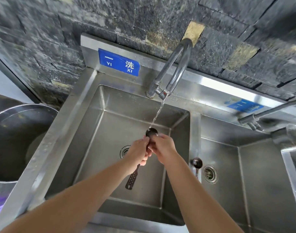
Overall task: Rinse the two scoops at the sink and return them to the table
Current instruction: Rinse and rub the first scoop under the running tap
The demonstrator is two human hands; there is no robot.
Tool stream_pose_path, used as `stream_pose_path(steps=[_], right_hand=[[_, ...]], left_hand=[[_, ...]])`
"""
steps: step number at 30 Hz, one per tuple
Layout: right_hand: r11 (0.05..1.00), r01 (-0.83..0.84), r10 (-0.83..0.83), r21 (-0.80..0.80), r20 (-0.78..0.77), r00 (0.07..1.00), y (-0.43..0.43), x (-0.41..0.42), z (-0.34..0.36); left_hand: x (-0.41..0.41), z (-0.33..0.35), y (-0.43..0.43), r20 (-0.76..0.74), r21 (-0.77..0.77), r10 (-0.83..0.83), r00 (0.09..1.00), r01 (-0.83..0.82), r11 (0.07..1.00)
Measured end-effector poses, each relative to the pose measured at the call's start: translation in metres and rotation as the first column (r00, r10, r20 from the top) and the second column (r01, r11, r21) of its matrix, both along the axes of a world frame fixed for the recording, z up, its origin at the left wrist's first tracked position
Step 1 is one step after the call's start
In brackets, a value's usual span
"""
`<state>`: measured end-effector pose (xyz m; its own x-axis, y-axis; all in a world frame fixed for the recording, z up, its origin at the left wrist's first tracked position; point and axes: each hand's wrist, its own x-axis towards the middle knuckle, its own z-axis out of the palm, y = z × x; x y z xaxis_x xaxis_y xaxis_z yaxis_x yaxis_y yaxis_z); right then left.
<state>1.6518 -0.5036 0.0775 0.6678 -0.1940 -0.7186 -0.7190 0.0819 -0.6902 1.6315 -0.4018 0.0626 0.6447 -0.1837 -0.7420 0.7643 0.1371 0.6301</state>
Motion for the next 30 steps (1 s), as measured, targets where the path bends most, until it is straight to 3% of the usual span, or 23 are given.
stream_pose_path(steps=[3, 6, 10, 16, 18, 20, 22, 24, 26, 27, 28, 30], right_hand=[[0.98, -0.031, 0.035, -0.195, 0.02, 0.999, 0.001, 0.008, 0.002], [0.964, -0.127, 0.145, -0.234, 0.061, 0.987, 0.006, 0.013, 0.01], [0.978, -0.209, 0.207, 0.018, 0.088, 0.974, 0.01, 0.016, 0.017], [0.951, -0.052, 0.047, 0.304, 0.026, 0.999, 0.022, -0.016, 0.018], [0.969, -0.163, 0.161, 0.187, 0.027, 0.987, 0.016, -0.031, 0.012], [0.953, -0.298, 0.299, -0.053, 0.016, 0.954, 0.004, -0.035, 0.013], [0.823, -0.426, 0.447, -0.375, -0.035, 0.894, -0.016, -0.025, 0.021], [0.682, -0.527, 0.556, -0.507, -0.108, 0.824, -0.037, -0.014, 0.032], [0.694, -0.557, 0.564, -0.456, -0.138, 0.814, -0.047, -0.007, 0.042], [0.749, -0.539, 0.531, -0.386, -0.136, 0.836, -0.046, -0.005, 0.044], [0.829, -0.493, 0.478, -0.264, -0.122, 0.87, -0.039, -0.006, 0.045], [0.942, -0.315, 0.325, 0.115, -0.084, 0.942, -0.017, -0.015, 0.04]], left_hand=[[0.01, 0.004, -0.001, 0.022, 0.003, 0.037, 0.999, -0.037, 0.999], [0.019, 0.006, -0.002, 0.041, 0.02, 0.064, 0.997, -0.065, 0.998], [0.029, 0.007, 0.006, 0.057, 0.014, 0.085, 0.995, -0.086, 0.996], [0.052, 0.022, -0.004, 0.074, -0.033, 0.168, 0.983, -0.166, 0.986], [0.061, 0.028, -0.008, 0.055, -0.082, 0.178, 0.982, -0.174, 0.981], [0.07, 0.032, -0.009, 0.065, -0.151, 0.206, 0.976, -0.195, 0.969], [0.072, 0.035, -0.003, 0.19, -0.111, 0.122, 0.974, -0.102, 0.989], [0.072, 0.037, 0.007, 0.333, 0.019, -0.085, 0.939, 0.084, 0.996], [0.071, 0.038, 0.01, 0.407, 0.12, -0.205, 0.89, 0.17, 0.978], [0.072, 0.041, 0.007, 0.392, 0.058, -0.119, 0.912, 0.105, 0.993], [0.074, 0.044, 0.003, 0.307, -0.113, 0.068, 0.949, -0.034, 0.993], [0.079, 0.049, -0.006, -0.001, -0.459, 0.401, 0.916, -0.357, 0.814]])
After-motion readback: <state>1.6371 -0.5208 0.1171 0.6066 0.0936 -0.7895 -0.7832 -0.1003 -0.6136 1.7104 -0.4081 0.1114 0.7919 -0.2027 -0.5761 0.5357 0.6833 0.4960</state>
